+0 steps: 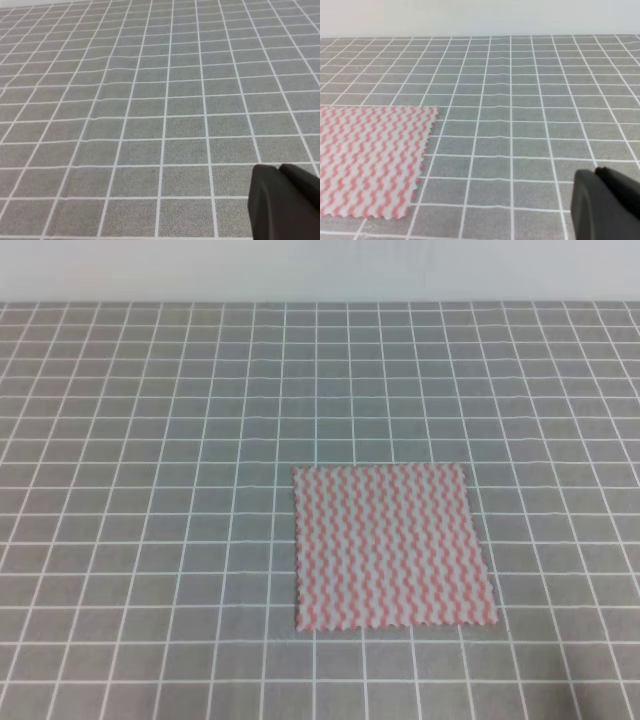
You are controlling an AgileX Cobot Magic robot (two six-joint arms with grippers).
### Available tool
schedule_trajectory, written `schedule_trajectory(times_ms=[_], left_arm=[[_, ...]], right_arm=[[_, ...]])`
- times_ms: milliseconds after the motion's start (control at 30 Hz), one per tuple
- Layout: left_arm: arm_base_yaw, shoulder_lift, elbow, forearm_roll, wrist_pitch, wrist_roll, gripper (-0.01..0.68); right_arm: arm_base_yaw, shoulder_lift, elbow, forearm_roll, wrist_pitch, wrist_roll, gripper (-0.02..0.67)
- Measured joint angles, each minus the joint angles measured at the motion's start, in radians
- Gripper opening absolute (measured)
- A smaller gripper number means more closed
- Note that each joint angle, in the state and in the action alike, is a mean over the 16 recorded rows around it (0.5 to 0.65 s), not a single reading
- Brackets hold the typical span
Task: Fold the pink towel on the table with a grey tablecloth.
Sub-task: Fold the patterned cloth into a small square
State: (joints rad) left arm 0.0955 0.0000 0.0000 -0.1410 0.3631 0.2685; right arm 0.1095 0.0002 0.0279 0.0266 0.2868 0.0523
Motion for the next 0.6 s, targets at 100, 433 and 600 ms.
schedule_trajectory(times_ms=[100, 433, 600], left_arm=[[0.0, -0.008, 0.005, 0.0, -0.004, 0.0, 0.0], [-0.001, -0.021, 0.014, 0.0, -0.009, 0.001, 0.0], [-0.001, -0.025, 0.017, 0.0, -0.012, 0.001, 0.0]], right_arm=[[0.0, -0.004, -0.006, 0.0, 0.0, 0.0, -0.002], [0.0, -0.024, -0.005, 0.0, -0.001, 0.0, -0.002], [0.0, -0.031, -0.007, 0.0, -0.002, 0.0, -0.002]])
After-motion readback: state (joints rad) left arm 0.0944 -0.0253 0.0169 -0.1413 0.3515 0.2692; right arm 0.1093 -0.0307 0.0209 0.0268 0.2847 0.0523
